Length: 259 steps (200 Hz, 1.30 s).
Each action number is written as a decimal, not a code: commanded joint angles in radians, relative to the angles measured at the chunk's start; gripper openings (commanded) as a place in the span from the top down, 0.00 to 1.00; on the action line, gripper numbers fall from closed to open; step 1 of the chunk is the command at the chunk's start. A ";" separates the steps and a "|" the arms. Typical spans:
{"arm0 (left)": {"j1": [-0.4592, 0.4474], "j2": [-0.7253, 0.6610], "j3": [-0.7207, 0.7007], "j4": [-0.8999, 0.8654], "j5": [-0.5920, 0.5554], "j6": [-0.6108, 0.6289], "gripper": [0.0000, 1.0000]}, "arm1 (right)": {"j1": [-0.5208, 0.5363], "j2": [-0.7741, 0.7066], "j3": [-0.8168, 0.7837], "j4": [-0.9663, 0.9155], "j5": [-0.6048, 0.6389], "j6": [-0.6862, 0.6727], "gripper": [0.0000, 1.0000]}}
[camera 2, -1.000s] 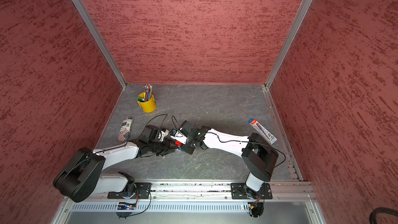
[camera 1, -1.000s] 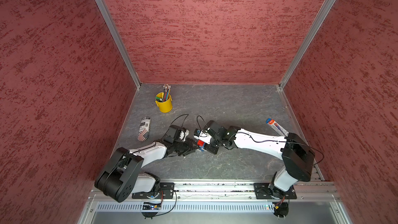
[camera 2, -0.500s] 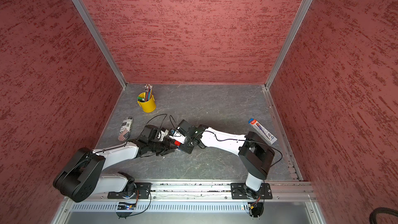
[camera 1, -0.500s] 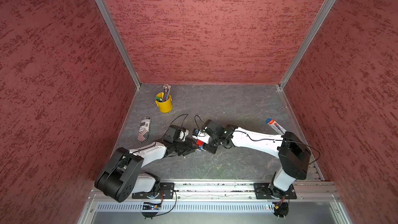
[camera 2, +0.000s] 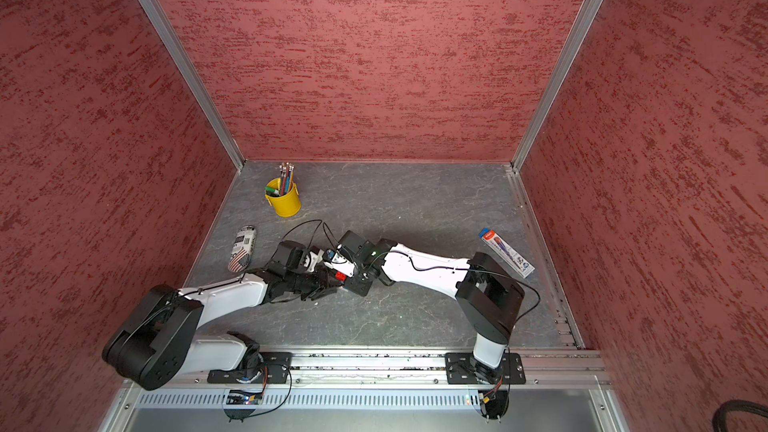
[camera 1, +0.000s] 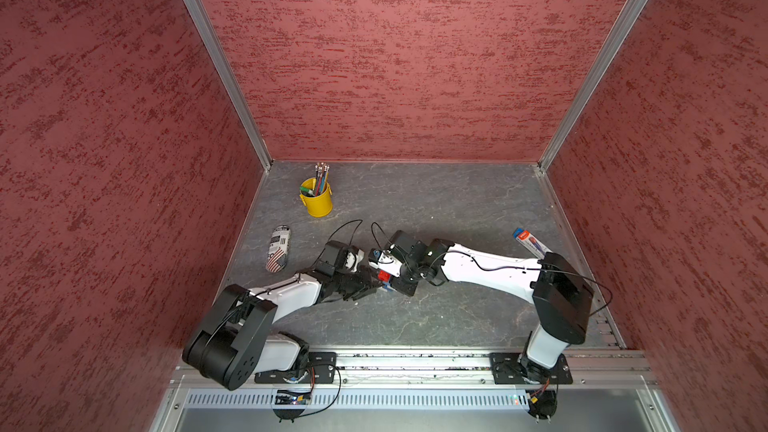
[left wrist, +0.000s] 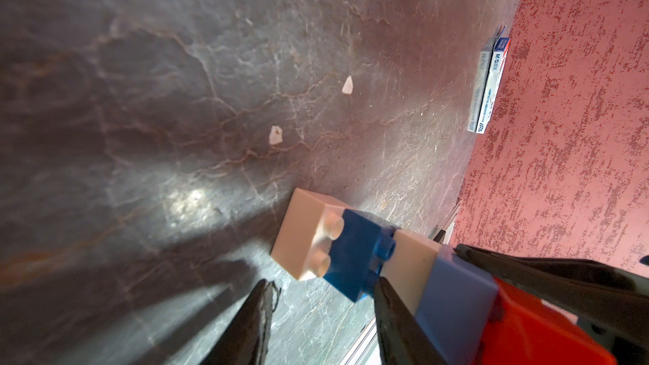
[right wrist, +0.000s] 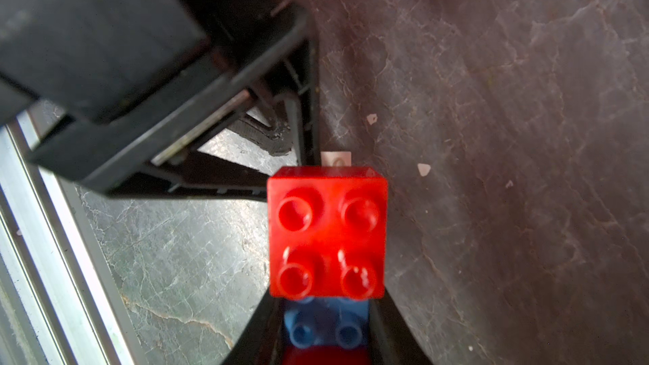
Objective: Assemble the letter y with lego
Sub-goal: Assemble the lego brick with the lego brick.
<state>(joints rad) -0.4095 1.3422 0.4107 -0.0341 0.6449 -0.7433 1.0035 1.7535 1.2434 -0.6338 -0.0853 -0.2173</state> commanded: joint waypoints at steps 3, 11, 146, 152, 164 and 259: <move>0.008 0.020 -0.026 -0.091 -0.084 0.019 0.52 | 0.015 0.052 -0.002 -0.015 0.026 -0.004 0.74; 0.008 0.020 -0.026 -0.091 -0.084 0.019 0.52 | 0.017 0.053 -0.002 -0.015 0.025 -0.004 0.74; 0.027 -0.028 -0.029 -0.084 -0.071 -0.003 0.49 | 0.023 0.038 0.002 -0.023 0.041 0.006 0.75; 0.031 -0.034 -0.030 -0.082 -0.069 -0.005 0.49 | 0.023 0.035 0.001 -0.023 0.042 0.006 0.75; 0.038 -0.047 -0.035 -0.075 -0.066 -0.010 0.47 | 0.023 0.031 0.000 -0.023 0.044 0.009 0.74; 0.115 -0.225 -0.103 -0.091 -0.047 -0.051 0.36 | 0.022 -0.009 -0.007 -0.001 0.030 0.030 0.74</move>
<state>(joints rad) -0.3199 1.1656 0.3218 -0.0898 0.6151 -0.7895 1.0195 1.7603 1.2499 -0.6266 -0.0624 -0.2085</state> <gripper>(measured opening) 0.641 0.345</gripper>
